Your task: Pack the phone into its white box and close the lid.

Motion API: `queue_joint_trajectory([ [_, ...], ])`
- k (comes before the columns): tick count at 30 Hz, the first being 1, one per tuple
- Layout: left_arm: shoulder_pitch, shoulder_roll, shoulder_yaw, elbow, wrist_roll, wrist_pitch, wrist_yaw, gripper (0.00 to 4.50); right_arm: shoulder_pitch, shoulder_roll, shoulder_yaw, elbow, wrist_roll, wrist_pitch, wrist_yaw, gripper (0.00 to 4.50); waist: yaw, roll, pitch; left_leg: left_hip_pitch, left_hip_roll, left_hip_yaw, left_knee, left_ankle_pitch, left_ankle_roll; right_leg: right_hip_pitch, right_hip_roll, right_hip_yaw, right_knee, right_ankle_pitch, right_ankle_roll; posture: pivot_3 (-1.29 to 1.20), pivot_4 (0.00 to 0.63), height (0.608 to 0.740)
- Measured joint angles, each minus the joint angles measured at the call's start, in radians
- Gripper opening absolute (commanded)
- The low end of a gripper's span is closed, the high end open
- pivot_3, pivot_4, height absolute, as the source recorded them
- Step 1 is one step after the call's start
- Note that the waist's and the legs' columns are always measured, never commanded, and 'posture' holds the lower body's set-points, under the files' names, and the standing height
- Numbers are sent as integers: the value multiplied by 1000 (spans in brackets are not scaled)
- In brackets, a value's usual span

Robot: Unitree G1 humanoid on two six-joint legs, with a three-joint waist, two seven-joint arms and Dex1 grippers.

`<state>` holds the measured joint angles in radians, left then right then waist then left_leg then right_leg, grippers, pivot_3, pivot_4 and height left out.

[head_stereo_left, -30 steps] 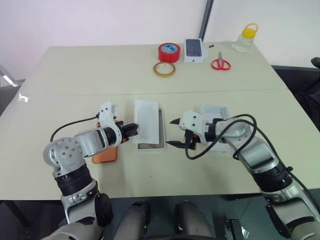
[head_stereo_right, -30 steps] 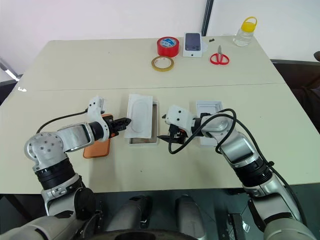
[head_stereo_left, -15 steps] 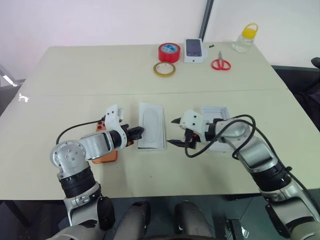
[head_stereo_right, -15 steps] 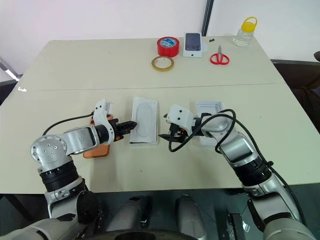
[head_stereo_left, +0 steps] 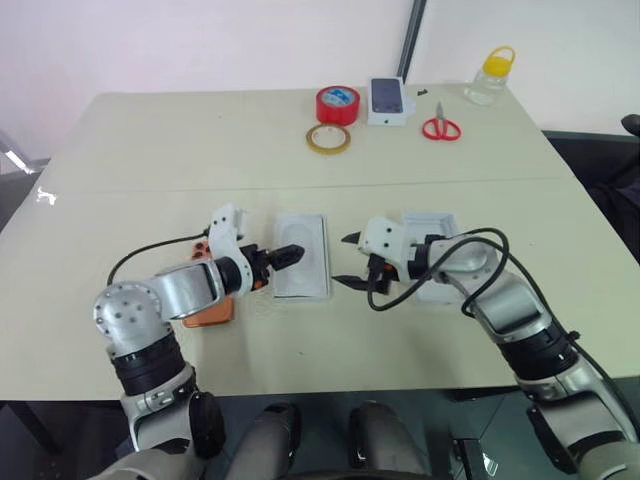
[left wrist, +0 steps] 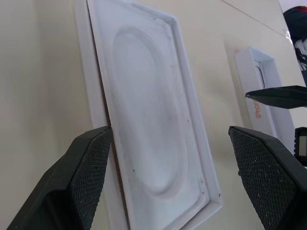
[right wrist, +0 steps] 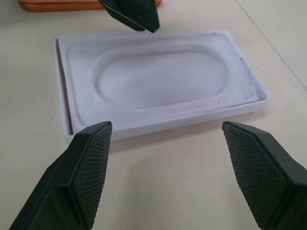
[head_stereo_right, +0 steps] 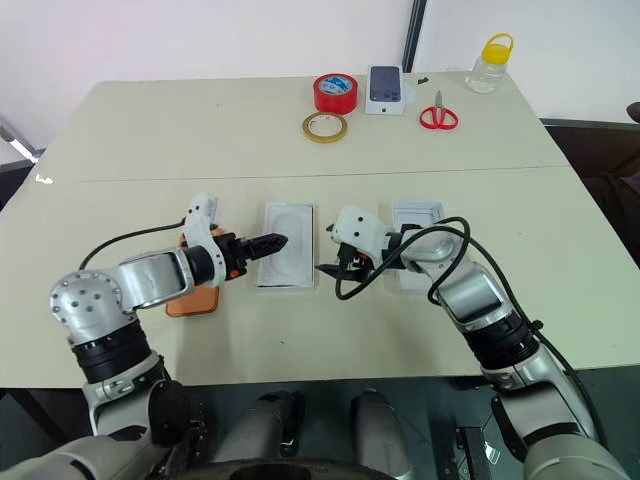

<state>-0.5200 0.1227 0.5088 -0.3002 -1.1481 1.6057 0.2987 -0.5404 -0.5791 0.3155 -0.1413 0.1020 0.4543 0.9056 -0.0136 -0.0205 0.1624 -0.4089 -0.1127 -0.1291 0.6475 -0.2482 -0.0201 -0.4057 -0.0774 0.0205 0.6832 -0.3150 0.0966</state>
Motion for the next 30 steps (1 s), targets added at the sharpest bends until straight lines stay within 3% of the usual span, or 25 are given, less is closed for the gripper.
queue_joint_trajectory([
  [2, -7, 14, 13, 1, -25, 0, 0, 4132, -10, 5, -5, 18, -2, 0, -4, 2576, 1, 0, 0, 0, 0, 0, 0, 0, 0, 0, 0, 0, 0, 0, 0, 0, 150, 740],
  [7, -37, 76, 17, -2, -64, -3, -21, 4132, -59, 31, -12, 82, -21, 3, -47, 50, -3, 0, 0, 0, 0, 0, 0, 0, 0, 0, 0, 0, 0, 0, 0, 0, 150, 740],
  [12, 39, 302, -58, -72, 31, -166, -201, 4132, -133, 124, -17, 108, -21, 72, -102, 50, -13, 1, 0, 0, 1, 1, -2, 1, -1, -2, 1, 1, 1, 0, 0, 0, 150, 740],
  [19, 353, 620, -203, -112, 311, -575, -653, 4132, -224, 305, 108, 252, -114, 147, -206, 50, -16, 2, 0, 0, 1, 1, -4, 1, -2, -2, 0, 2, 0, 0, -1, 0, 150, 740],
  [24, 515, 683, -240, -112, 438, -781, -860, 4132, -294, 374, 112, 426, -161, 133, -268, 50, -7, 2, 1, 0, 1, 1, -4, 1, -2, -3, 0, 2, -1, 0, -1, 0, 150, 740],
  [30, 624, 681, -233, -133, 464, -875, -968, 4132, -355, 433, 111, 604, -201, 83, -308, 50, -7, 3, 1, 0, 1, 1, -6, 1, -1, -3, 0, 2, -1, 0, -1, 0, 150, 740],
])
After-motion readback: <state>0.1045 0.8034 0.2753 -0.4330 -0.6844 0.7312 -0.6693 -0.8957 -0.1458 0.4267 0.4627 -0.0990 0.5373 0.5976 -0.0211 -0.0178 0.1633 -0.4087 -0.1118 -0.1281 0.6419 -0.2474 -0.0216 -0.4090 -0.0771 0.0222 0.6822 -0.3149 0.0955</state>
